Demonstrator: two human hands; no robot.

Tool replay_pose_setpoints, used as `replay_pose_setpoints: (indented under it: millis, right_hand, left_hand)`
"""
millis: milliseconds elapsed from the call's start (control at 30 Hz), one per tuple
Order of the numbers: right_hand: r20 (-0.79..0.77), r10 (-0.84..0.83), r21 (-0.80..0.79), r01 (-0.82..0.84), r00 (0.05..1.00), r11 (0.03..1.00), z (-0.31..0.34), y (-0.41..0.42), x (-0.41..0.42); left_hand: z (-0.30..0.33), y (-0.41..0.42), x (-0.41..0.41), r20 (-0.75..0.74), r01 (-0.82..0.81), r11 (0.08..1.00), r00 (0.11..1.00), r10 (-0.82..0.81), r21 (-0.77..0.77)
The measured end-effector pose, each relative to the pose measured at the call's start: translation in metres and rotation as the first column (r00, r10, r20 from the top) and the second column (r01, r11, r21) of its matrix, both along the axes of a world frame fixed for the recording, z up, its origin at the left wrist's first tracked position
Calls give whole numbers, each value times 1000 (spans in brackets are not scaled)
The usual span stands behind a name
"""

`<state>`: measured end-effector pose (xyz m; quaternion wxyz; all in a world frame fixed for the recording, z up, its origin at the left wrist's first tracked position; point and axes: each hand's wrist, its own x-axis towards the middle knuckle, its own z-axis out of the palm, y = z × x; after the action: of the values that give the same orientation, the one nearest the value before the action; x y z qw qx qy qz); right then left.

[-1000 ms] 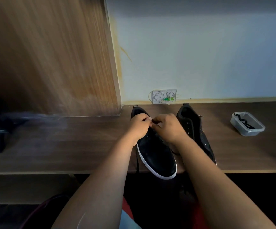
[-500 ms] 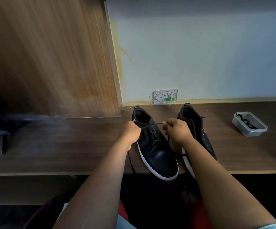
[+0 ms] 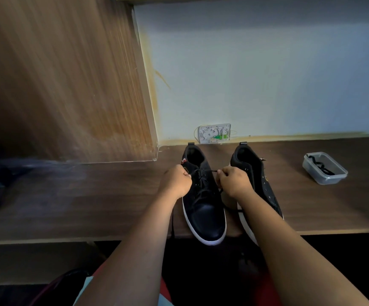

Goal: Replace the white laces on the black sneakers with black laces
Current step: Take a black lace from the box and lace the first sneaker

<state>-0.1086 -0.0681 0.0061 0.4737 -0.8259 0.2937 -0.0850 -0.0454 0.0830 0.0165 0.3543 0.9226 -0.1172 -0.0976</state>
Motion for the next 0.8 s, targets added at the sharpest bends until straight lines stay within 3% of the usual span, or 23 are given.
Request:
replay_pose_setpoints:
  millis: [67, 100, 167, 200, 267, 300, 333, 367, 400, 433, 467, 500, 667, 733, 800]
  right_hand:
    - [67, -5, 213, -10, 998, 977, 15, 5, -2]
    - [116, -1, 408, -47, 993, 912, 22, 9, -5]
    - [158, 52, 712, -151, 986, 686, 34, 18, -9]
    - [154, 96, 763, -180, 983, 620, 35, 22, -11]
    - [155, 85, 803, -176, 984, 570, 35, 32, -13]
    - [157, 50, 795, -156, 986, 587, 34, 37, -11]
    - [177, 41, 715, -157, 983, 681, 32, 40, -9]
    - [184, 68, 535, -158, 980, 830, 28, 40, -8]
    - [167, 123, 252, -163, 978, 954, 24, 39, -8]
    - [137, 193, -45, -188, 972, 981, 22, 38, -7]
    - [116, 270, -264, -232, 956, 936, 18, 37, -7]
    - [110, 339, -393, -272, 934, 878, 15, 38, -8]
    - [86, 484, -458, -397, 871, 795, 4, 33, -14]
    - [46, 467, -361, -421, 883, 832, 7, 27, -14]
    - [64, 400, -100, -393, 914, 914, 9, 19, -14]
  left_hand:
    - [14, 0, -8, 38, 89, 996, 995, -89, 2]
    - [22, -1, -13, 24, 129, 991, 991, -129, -33]
    - [33, -3, -23, -96, 204, 974, 972, -212, -95]
    - [35, -2, -27, -179, 249, 966, 950, -257, -69]
    - [34, 1, -28, -256, 319, 937, 926, -276, 143]
    - [34, 2, -25, -177, 276, 911, 957, -230, 307]
    - [32, 3, -20, -20, 138, 907, 990, -142, 398]
    - [32, 2, -15, 108, 11, 938, 993, -52, 347]
    - [30, -1, -8, 115, -52, 984, 993, 33, 169]
    - [29, -5, -4, 0, -67, 996, 998, 67, -60]
    - [30, -10, -4, -155, -84, 965, 987, 46, -249]
    - [28, -15, -2, -272, -106, 933, 962, 9, -345]
    - [21, -18, 0, -443, -118, 941, 896, -37, -317]
    - [25, -14, 1, -494, -145, 933, 869, -40, -330]
    - [27, -11, 3, -555, -168, 922, 830, -59, -349]
